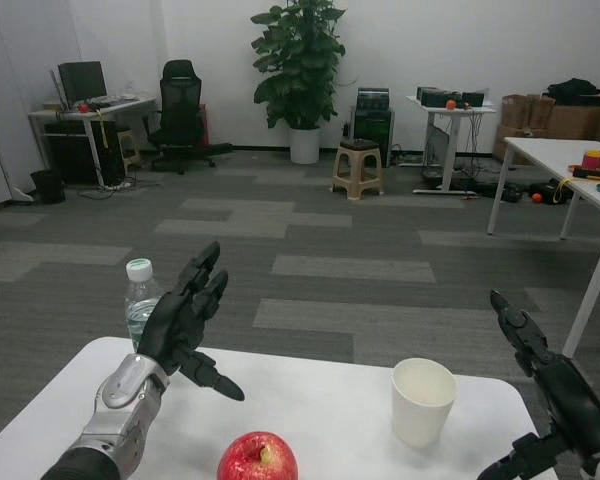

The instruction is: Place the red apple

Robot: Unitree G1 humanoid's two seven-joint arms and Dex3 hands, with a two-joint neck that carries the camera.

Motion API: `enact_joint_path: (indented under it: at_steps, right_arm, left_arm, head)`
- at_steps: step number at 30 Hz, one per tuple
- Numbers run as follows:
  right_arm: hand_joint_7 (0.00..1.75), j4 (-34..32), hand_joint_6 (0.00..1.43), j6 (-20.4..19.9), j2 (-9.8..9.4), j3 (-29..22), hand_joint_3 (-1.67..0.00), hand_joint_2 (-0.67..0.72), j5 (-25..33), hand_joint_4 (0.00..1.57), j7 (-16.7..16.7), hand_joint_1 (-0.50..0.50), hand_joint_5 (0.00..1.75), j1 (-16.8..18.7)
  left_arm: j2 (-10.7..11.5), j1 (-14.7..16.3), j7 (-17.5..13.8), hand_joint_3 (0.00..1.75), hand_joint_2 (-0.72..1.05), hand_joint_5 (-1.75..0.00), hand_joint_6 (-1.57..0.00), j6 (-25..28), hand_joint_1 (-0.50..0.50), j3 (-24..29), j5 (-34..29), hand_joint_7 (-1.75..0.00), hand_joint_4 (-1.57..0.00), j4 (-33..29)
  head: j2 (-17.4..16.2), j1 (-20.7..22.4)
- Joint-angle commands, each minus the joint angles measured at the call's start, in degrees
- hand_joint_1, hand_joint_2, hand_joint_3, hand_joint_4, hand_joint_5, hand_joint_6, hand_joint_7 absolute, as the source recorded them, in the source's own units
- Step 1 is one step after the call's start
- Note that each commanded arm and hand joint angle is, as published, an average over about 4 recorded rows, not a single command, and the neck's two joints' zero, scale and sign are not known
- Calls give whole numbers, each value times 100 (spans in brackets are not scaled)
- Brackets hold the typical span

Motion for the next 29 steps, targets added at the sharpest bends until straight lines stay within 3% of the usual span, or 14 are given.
enact_joint_path:
  at_steps: [1, 7, 15, 19, 23, 27, 29]
  right_arm:
    - [0, 21, 0, -35, 70, -113, 0, 3, 56, 0, -31, -50, 0, -97]
    - [2, 21, 0, -44, 83, -183, 0, 4, 74, 0, -40, -50, 0, -97]
    - [2, -45, 0, -52, 26, -192, 0, 4, 219, 0, -49, -50, 0, -97]
    - [2, -67, 0, -74, -18, -196, 0, 9, 293, 0, -66, -50, 0, -97]
    - [0, -67, 0, -105, -49, -271, 0, 9, 333, 0, -75, -50, 0, -92]
    - [0, -72, 0, -140, -47, -343, 0, 9, 339, 0, -75, -50, 0, -70]
    - [0, -88, 0, -149, -43, -347, 0, 9, 343, 0, -75, -50, 0, -64]
  left_arm:
    - [-212, -267, 138, 4, -44, 0, 0, 24, -50, 463, 302, 0, 0, 240]
    - [-340, -496, 239, 9, -48, 0, 0, 33, -50, 687, 680, 0, 0, 587]
    - [-371, -1032, 736, 4, -46, 0, 0, -916, -50, 995, 1203, 0, 0, 1888]
    - [-401, -1076, 767, 7, -44, 0, 0, -1070, -50, 1140, 1634, 0, 0, 1953]
    - [-371, -962, 635, 7, -37, 0, 0, -943, -50, 1109, 1673, 0, 0, 1514]
    - [-364, -551, 314, 2, -37, 0, 0, -288, -50, 731, 1598, 0, 0, 510]
    - [-375, -461, 222, 3, -37, 0, 0, -140, -50, 658, 1559, 0, 0, 294]
  head:
    - [173, 19]
    - [364, 56]
    - [273, -22]
    - [-424, -506]
    - [-1489, -951]
    - [-1788, -1042]
    - [-1882, -1029]
